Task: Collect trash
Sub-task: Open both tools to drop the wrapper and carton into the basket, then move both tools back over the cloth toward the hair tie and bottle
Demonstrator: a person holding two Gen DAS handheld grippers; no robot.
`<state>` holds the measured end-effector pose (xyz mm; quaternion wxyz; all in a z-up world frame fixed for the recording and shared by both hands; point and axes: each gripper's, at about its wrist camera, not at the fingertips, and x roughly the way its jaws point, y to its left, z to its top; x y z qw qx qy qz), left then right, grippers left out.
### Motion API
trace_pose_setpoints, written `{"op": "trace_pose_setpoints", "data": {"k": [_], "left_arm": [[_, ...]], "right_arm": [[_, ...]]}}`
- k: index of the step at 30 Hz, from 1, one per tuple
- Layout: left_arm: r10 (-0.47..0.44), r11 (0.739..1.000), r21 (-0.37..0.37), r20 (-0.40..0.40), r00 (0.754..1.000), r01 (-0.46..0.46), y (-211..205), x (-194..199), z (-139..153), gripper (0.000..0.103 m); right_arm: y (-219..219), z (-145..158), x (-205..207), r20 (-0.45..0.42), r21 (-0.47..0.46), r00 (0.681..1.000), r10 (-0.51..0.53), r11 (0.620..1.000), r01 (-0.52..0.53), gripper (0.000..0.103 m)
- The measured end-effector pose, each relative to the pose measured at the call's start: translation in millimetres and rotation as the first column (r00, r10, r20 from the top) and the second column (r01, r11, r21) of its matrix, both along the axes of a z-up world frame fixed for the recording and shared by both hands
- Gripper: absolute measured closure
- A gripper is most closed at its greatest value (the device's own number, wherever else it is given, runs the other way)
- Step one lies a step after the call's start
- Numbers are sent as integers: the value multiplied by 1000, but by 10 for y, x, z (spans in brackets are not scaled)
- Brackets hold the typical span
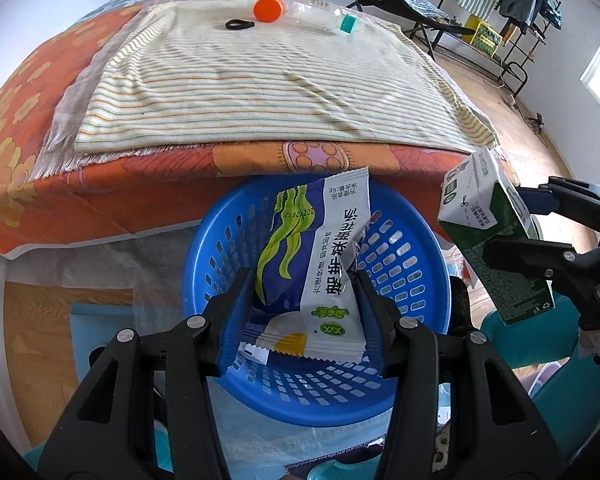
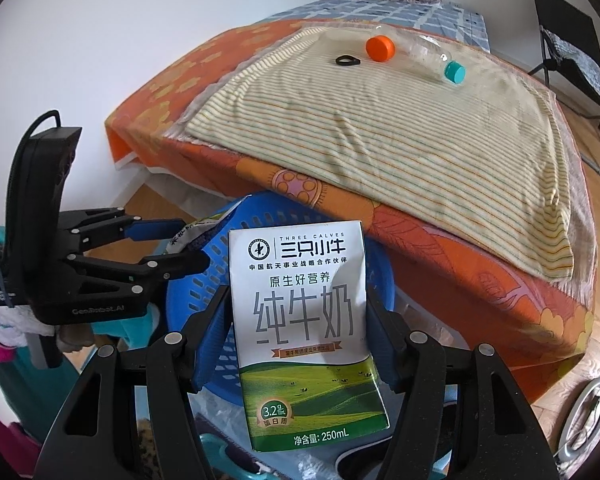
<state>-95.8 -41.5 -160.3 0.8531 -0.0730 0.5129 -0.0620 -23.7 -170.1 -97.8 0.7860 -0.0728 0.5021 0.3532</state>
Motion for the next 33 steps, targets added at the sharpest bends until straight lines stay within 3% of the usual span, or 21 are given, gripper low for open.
{"op": "trace_pose_setpoints", "data": {"k": [6,9,12,33], "left_arm": [[3,1000,2,0,1000,-3,-2,16,-4,51],[19,1000,3,5,1000,-19,13,12,2,40],[25,1000,2,6,1000,-25,28,20,11,39],[33,999,-14,13,999,-33,46,157,132,39]], "right_arm": [[14,-8,28,0,-7,1000,-12,1000,12,40],[9,-12,36,0,-4,1000,-18,1000,18,39],[-14,-12,52,-1,-2,1000,-32,999,32,35],[-88,129,163,7,45,997,-77,996,77,35]]}}
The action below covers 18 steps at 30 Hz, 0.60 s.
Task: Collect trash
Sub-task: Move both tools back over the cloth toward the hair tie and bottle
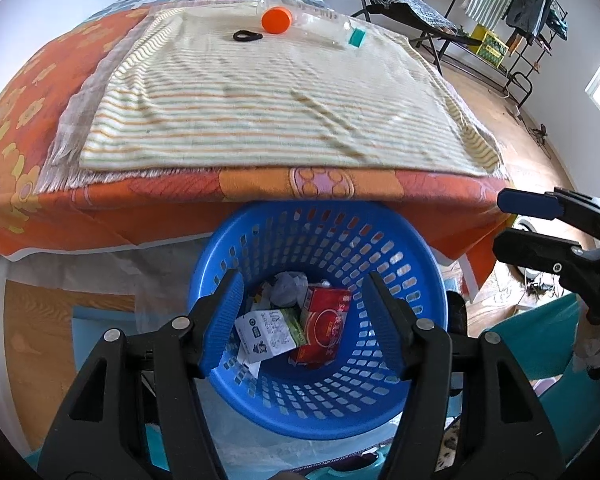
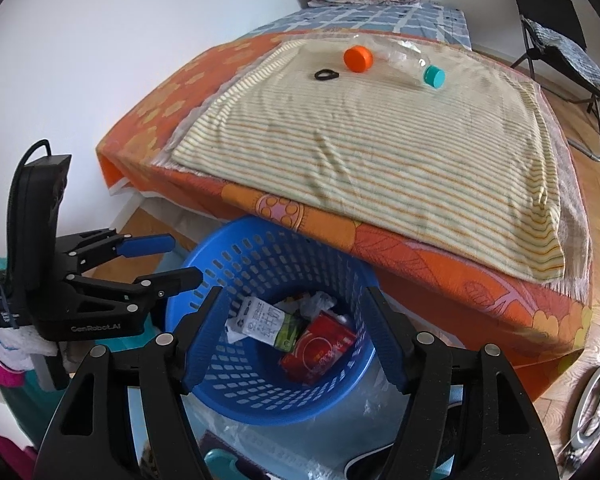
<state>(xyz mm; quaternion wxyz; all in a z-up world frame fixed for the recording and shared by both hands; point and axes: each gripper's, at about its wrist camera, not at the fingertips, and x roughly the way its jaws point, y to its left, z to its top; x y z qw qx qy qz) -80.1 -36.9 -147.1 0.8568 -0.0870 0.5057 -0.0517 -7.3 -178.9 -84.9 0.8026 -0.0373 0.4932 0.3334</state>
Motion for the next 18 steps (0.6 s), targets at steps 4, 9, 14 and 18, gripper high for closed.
{"op": "trace_pose_setpoints", "data": {"k": [4,9,14,18], "left_arm": [[9,1000,-4,15,1000,-9,47,132,103,39],[22,1000,-9,42,999,-21,105,349,265,39],[19,1000,3,61,998,-19,141,584,391,39],[7,999,30,76,997,-9,159,762,465,39]], "right_arm": [[-24,93,96,5,20,1000,-10,1000,10,35],[-74,237,277,10,56,1000,-30,998,29,35],[-145,359,468,-1,104,998,-60,993,60,34],[-156,449,618,11,107,997,-70,992,69,34]]}}
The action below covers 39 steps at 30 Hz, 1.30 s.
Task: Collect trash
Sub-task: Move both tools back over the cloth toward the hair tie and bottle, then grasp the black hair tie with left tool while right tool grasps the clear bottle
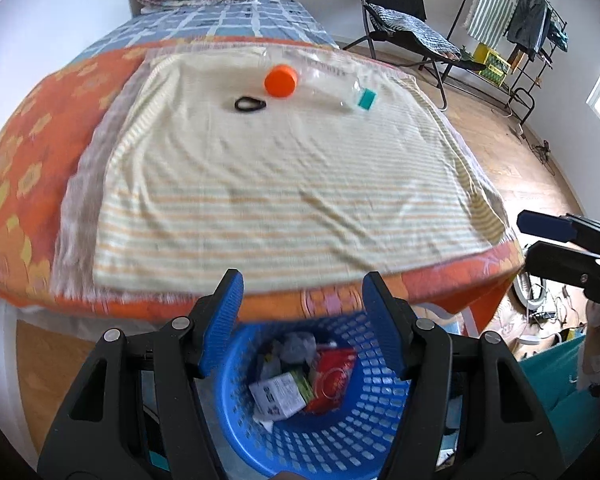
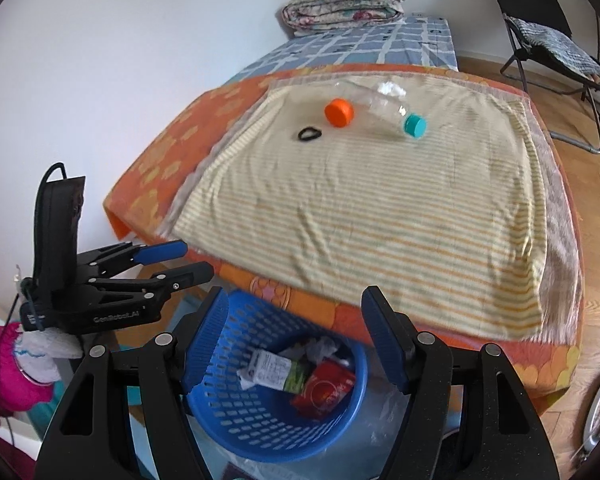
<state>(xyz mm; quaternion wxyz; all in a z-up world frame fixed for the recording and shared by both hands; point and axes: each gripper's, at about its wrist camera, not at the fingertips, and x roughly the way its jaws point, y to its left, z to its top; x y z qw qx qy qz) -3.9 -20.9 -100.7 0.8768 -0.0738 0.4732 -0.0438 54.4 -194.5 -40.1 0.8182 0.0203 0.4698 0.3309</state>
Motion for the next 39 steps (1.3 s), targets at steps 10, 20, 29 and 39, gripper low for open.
{"op": "trace_pose_setpoints", "data": {"k": [10,20,29,39], "left_arm": [[13,1000,12,22,1000,-13,189,588,76,39],[36,999,2,31,999,-36,354,1309,-46,39],[41,999,29,20,999,-42,410,1885,-322,39],[49,999,14,15,999,-50,436,2264,-553,39]], "right_arm": [[39,231,626,52,-14,999,-5,1000,6,34],[250,164,1477,39,-23,999,-9,1000,10,33],[453,-58,2150,33,-66,999,-32,997,34,33],[727,-404,2673,13,-129,1000,-22,991,24,33]]}}
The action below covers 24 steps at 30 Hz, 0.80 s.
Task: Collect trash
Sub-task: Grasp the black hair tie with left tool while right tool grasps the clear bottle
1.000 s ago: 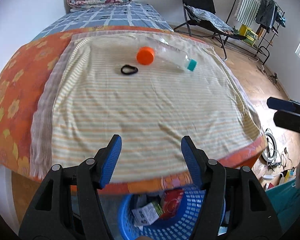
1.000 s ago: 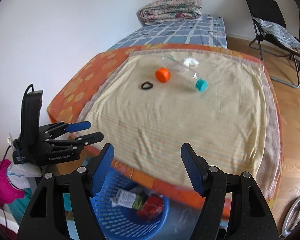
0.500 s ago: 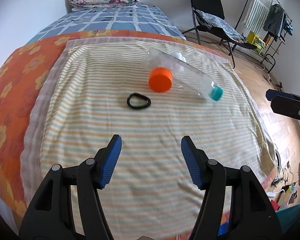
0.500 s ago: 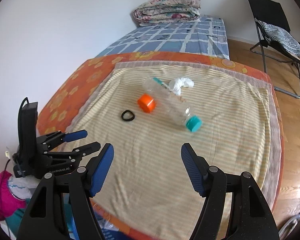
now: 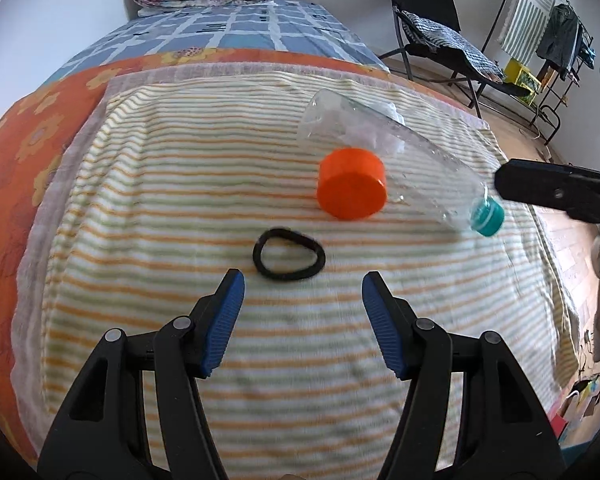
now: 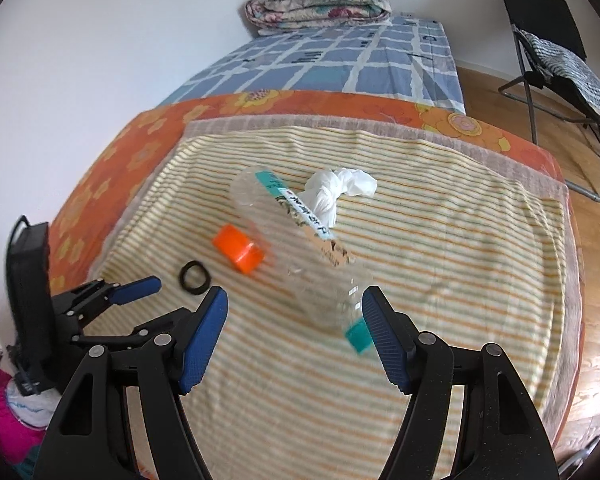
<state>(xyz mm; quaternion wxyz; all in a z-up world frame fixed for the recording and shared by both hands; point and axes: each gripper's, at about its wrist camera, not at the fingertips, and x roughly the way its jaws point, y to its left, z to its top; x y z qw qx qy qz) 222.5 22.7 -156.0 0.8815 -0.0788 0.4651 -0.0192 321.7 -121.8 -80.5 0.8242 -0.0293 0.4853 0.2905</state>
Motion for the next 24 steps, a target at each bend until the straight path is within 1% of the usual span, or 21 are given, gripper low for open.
{"op": "trace_pose_setpoints", "data": {"k": [3,5,6,7,8,10,14,15,17,18,20,21,23,24], "left_arm": [[7,1000,0,6,1000,-7,3,86,-36,39],[2,1000,21,4,1000,-2,-20,133,-76,39],[-2,999,34,2,1000,2,-34,152,-102,40],[-6,999,39,-3,1000,6,-40,166,-128,45],[-6,999,44,-6,1000,6,-38,175,-146,47],[-9,999,49,8,1000,8,-34,179,-157,47],[-12,998,69,23,1000,10,-20,200,-175,63],[-11,998,65,28,1000,9,-6,201,-177,64],[-9,998,65,32,999,7,17,208,-178,71],[-9,998,68,34,999,7,26,207,-179,73],[-10,998,70,37,999,7,47,206,-181,81],[-10,998,68,37,999,8,57,207,-180,83],[-8,998,62,35,999,5,78,202,-176,90],[-7,998,59,34,999,5,86,197,-173,91]], "right_arm": [[82,-63,92,16,-29,1000,1,1000,0,33],[122,-101,144,20,-37,1000,0,999,1,33],[138,-120,171,23,-41,1000,-3,999,4,33],[148,-140,197,27,-44,1000,-6,999,7,33],[164,-172,226,29,-47,1000,-10,999,12,33],[183,-226,272,22,-45,1000,-14,999,15,33],[254,-333,316,23,-72,1000,-4,997,6,33],[275,-358,325,26,-82,1000,2,997,0,33],[296,-382,336,23,-77,1000,13,997,-11,33],[307,-390,345,22,-76,1000,15,997,-13,33],[337,-402,353,24,-77,999,22,997,-20,33],[352,-410,351,24,-79,999,27,997,-25,33],[401,-429,338,27,-90,999,42,995,-40,33],[431,-435,322,35,-101,998,52,994,-48,33]]}}
